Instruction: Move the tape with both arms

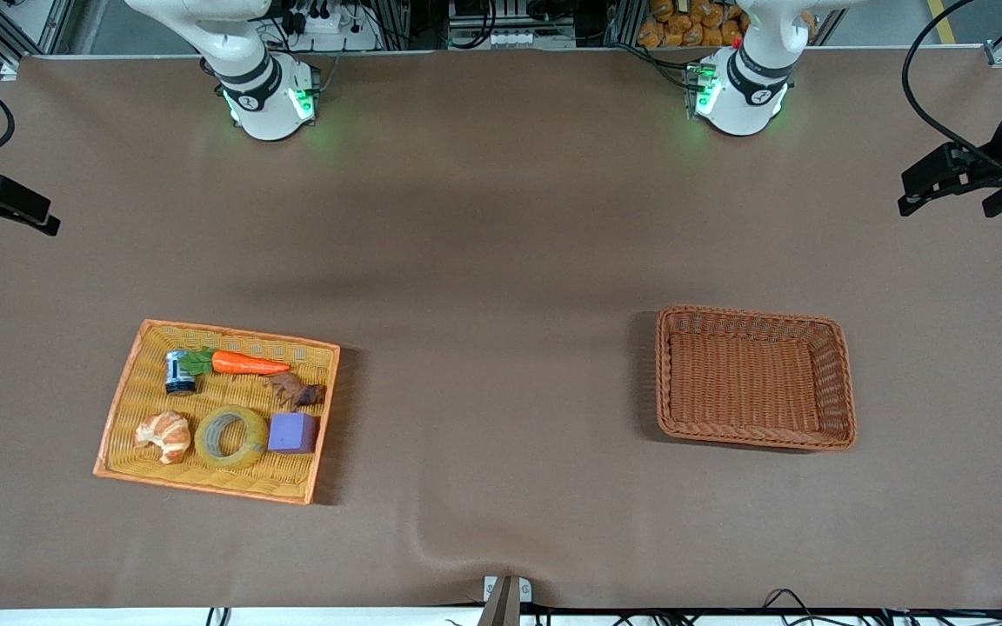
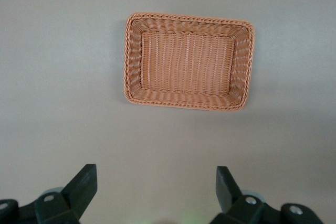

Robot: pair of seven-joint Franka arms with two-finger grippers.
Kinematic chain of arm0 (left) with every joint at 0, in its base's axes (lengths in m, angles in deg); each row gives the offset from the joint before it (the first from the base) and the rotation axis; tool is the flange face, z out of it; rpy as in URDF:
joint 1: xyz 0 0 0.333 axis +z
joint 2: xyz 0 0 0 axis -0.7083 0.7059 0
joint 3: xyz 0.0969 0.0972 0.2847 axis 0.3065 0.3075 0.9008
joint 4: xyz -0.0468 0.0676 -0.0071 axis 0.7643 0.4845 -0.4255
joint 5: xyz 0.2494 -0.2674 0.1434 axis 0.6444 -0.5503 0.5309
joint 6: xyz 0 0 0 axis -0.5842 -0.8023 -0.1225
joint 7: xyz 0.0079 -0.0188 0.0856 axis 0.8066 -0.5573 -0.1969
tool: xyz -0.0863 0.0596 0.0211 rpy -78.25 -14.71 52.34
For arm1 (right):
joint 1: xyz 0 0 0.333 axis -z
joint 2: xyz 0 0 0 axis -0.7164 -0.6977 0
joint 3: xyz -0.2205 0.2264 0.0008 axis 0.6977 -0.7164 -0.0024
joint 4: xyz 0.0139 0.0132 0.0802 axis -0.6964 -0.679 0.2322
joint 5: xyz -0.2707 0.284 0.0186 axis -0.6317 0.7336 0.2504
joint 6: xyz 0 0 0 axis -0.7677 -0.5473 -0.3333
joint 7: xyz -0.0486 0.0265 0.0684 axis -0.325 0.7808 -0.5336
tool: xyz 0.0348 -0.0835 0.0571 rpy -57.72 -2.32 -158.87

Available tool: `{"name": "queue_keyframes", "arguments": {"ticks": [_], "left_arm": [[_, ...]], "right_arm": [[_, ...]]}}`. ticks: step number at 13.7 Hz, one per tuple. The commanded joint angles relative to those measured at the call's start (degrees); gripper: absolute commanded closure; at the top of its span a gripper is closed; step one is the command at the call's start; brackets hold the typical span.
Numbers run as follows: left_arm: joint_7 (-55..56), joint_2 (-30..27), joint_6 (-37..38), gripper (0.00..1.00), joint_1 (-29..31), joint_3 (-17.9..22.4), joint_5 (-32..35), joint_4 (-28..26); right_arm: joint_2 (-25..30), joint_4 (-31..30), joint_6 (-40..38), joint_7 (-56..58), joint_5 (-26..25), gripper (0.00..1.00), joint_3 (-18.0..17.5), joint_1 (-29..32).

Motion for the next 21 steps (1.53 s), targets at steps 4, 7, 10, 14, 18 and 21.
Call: {"name": "queue_keyframes", "arguments": {"ticks": [4,7,10,14,18,21], "left_arm": [[-0.7,-1.1,0.9,0.0,0.8,-0.4,-1.0,-0.5],[-0.7,-1.3,0.9,0.0,0.8,-0.4,-1.0,-1.1],[-0.7,-1.4,0.9,0.0,0.8,-0.4,-1.0,-1.5],[-0.7,-1.4,0.9,0.0,0.8,-0.4,-1.0,-1.7],[-0.7,-1.3,0.9,0.0,0.8,-0.4,-1.0,-1.8],[-0.7,-1.1,0.8,0.0,0.8,-0.4,-1.0,-1.8]], "right_arm": [[-2.8,-1.0,-0.2,0.1,-0.6,0.0,-1.1,0.9],[-9.7,-1.0,0.6,0.0,-0.4,0.0,-1.1,0.9],[-16.9,-0.8,6.1,-0.9,0.1,0.0,-1.1,0.6],[-25.4,-0.7,16.0,-6.8,0.6,0.0,-1.3,0.4],[-31.7,-0.7,24.8,-21.4,0.5,0.0,-1.3,-3.0],[-35.4,-0.3,32.9,-25.5,0.5,0.0,-1.3,-3.3]]}}
